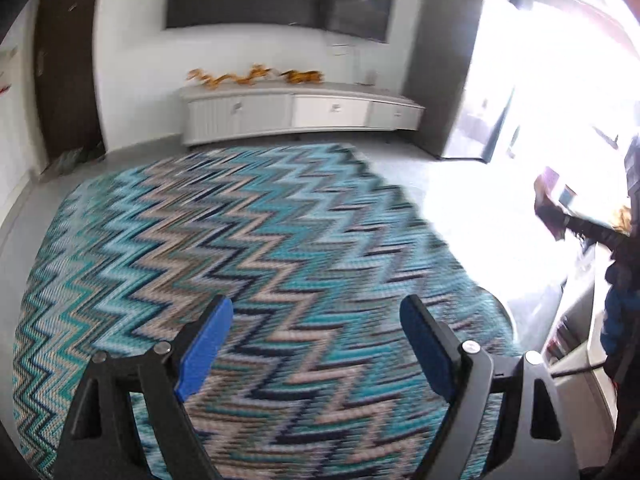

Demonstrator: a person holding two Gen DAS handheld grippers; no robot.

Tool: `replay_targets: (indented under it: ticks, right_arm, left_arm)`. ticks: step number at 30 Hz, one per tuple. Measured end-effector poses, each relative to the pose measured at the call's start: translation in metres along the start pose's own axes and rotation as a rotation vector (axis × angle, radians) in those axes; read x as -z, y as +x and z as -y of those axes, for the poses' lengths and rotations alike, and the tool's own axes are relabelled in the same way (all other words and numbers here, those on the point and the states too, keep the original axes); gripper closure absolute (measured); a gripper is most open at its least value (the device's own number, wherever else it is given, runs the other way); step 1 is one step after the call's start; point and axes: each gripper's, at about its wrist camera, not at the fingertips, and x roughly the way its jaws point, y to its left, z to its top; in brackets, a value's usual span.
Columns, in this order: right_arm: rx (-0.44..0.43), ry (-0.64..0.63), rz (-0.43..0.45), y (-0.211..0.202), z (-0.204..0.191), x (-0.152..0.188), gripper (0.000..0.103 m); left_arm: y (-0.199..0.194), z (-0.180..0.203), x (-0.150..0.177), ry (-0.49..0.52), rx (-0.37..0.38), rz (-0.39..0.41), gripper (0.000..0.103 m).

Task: Collect trash
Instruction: 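Carry the red-and-white wrapper to the white bin and release it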

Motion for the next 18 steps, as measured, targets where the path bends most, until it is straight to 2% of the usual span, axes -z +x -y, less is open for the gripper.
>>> replay_targets:
  ticks: [2,4,5,6,7,8,12,18]
  right_arm:
    - [0.111,0.041,-0.026,-0.006,0.035,0.018,0.069]
    - [0.158,0.090,-0.068,-0.004,0.060,0.034,0.065]
    - [0.184,0.107,-0.086,-0.001,0.073,0.040,0.060]
    - [0.214,0.124,-0.095,0.001,0.084,0.046,0.046]
    - [0.246,0.140,-0.100,0.002,0.093,0.052,0.040]
    - [0.267,0.159,-0.103,0.001,0.104,0.057,0.040]
    - [0.225,0.230,-0.035,-0.028,0.118,0.065,0.038]
    - [0.179,0.202,0.125,-0.083,0.087,0.058,0.026]
  left_arm:
    - [-0.003,0.030,-0.006,0.042,0.015,-0.004,0.018]
    - [-0.003,0.057,-0.010,0.079,0.022,-0.010,0.018]
    - [-0.004,0.070,-0.012,0.096,0.022,-0.013,0.018]
    - [-0.005,0.082,-0.013,0.111,0.020,-0.011,0.018]
    - [-0.006,0.093,-0.015,0.126,0.016,-0.005,0.018]
    - [-0.007,0.104,-0.017,0.136,0.010,0.001,0.018]
    - [-0.018,0.136,-0.026,0.154,-0.003,0.045,0.016]
    - [-0.035,0.154,-0.030,0.149,-0.037,0.100,0.015]
